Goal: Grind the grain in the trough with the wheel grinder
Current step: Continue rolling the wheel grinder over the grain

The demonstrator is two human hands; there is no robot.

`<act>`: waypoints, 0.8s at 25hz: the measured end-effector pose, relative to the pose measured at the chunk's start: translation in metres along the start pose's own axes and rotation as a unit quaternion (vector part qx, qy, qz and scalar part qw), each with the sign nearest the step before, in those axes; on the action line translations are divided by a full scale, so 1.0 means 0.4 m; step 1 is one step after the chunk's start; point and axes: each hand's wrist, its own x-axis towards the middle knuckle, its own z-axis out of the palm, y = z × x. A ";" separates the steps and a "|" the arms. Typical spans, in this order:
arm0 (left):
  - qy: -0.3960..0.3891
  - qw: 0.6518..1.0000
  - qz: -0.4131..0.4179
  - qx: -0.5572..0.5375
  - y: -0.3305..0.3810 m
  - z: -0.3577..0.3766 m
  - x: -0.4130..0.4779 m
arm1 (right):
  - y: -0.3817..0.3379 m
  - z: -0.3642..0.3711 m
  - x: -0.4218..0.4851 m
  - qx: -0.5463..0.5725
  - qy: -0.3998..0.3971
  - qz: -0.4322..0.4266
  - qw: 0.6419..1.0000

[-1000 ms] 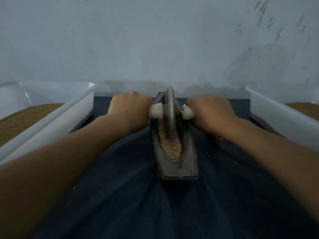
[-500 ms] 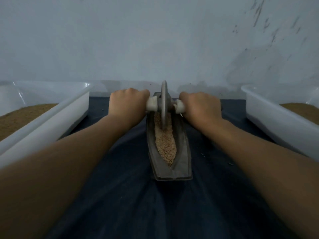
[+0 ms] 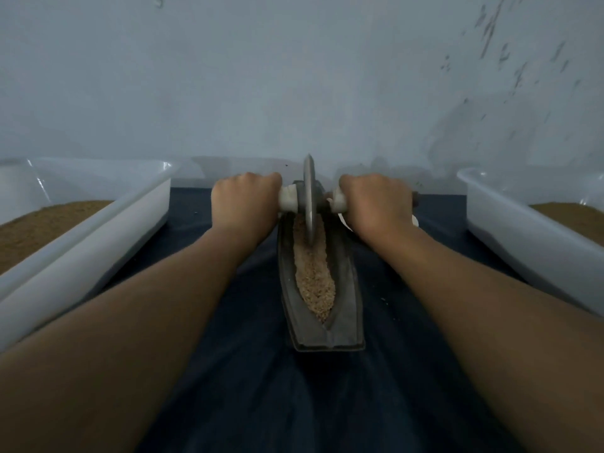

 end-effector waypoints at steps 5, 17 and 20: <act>-0.185 0.969 0.129 -0.097 -0.084 -0.067 -0.063 | 0.068 -0.073 -0.106 0.067 -0.132 -0.098 0.984; -0.059 0.994 0.087 -0.016 -0.042 -0.045 -0.067 | 0.042 -0.033 -0.094 0.039 -0.021 -0.044 0.998; -0.183 0.971 0.148 -0.048 -0.062 -0.079 -0.057 | 0.063 -0.107 -0.081 0.103 -0.298 -0.084 0.945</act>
